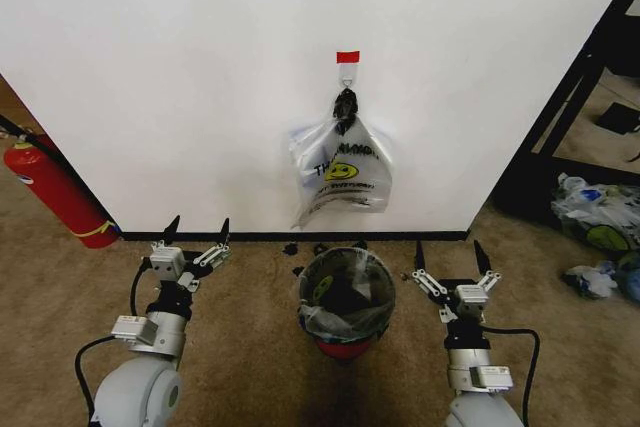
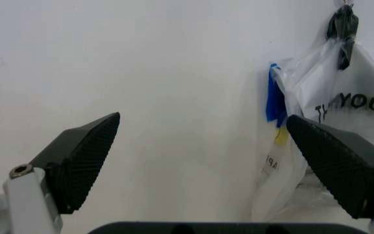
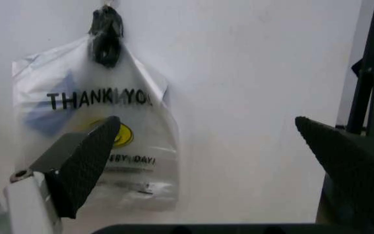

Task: Pick up the garbage bag from the wall and place it over the trash bin.

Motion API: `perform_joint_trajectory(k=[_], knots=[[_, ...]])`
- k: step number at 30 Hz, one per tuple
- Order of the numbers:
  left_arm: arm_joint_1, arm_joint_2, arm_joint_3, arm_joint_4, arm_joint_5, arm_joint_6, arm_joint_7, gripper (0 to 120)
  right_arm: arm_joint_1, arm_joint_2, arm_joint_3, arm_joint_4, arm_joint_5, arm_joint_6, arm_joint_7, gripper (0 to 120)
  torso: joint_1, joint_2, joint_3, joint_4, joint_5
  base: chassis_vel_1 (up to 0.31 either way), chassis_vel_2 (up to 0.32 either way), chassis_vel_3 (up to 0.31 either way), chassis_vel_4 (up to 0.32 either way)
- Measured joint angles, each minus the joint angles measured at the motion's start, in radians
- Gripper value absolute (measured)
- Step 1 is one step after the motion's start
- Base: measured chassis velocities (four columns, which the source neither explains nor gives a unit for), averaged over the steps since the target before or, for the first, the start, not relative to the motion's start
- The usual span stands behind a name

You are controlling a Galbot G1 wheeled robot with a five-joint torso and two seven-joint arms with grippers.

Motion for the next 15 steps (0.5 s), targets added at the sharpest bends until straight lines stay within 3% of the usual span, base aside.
perform_joint_trajectory(k=[15], knots=[[-0.012,0.004,0.015,0.013,0.006,0.010,-0.003,100,0.043,-0.011,-0.007,-0.048,0.037,-0.070,-0.011,100,0.000,0.000,0.000,0.0000,0.0001,0.000,0.000,0.000,0.000]])
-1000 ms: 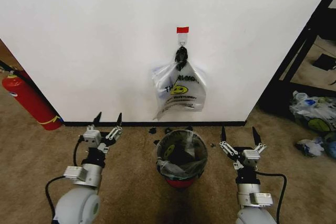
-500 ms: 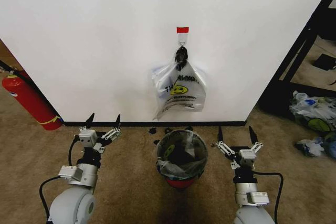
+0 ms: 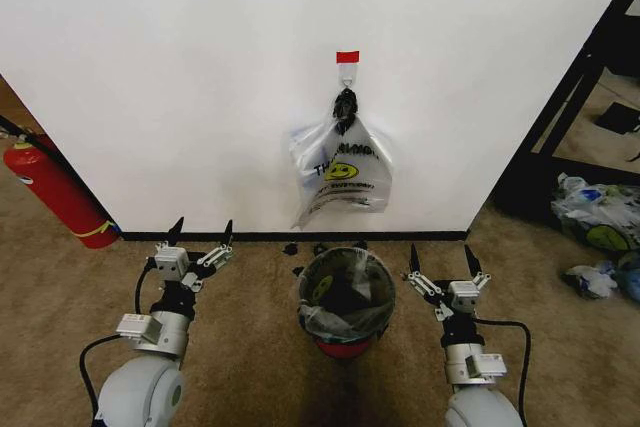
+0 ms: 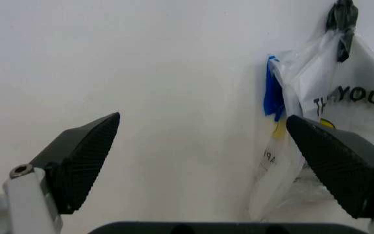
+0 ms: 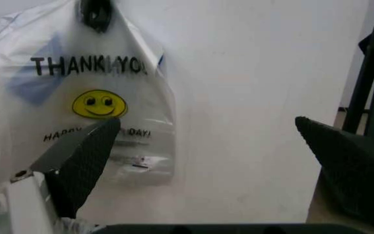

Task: Pick up the garbage bag from the wall and place it over the trash bin.

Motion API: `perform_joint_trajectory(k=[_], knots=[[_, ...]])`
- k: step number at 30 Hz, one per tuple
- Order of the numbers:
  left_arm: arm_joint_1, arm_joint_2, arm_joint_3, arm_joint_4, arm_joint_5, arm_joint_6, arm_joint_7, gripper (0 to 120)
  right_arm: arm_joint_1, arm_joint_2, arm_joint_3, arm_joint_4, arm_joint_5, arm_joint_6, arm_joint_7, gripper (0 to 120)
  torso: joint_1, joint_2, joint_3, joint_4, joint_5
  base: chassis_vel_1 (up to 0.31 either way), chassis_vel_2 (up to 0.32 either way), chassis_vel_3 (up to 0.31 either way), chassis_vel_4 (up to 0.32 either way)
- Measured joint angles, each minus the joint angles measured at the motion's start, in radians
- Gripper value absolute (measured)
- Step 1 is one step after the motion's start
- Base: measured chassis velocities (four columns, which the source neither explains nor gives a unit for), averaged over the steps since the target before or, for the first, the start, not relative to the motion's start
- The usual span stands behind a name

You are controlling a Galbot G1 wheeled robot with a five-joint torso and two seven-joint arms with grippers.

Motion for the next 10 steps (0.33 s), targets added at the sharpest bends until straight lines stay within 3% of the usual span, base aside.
perform_joint_trajectory(k=[10], knots=[[-0.009,-0.001,0.015,0.011,0.002,0.002,-0.001,100,0.005,-0.002,-0.002,-0.005,0.007,0.002,-0.022,100,0.000,0.000,0.000,0.0000,0.0000,0.000,0.000,0.000,0.000]])
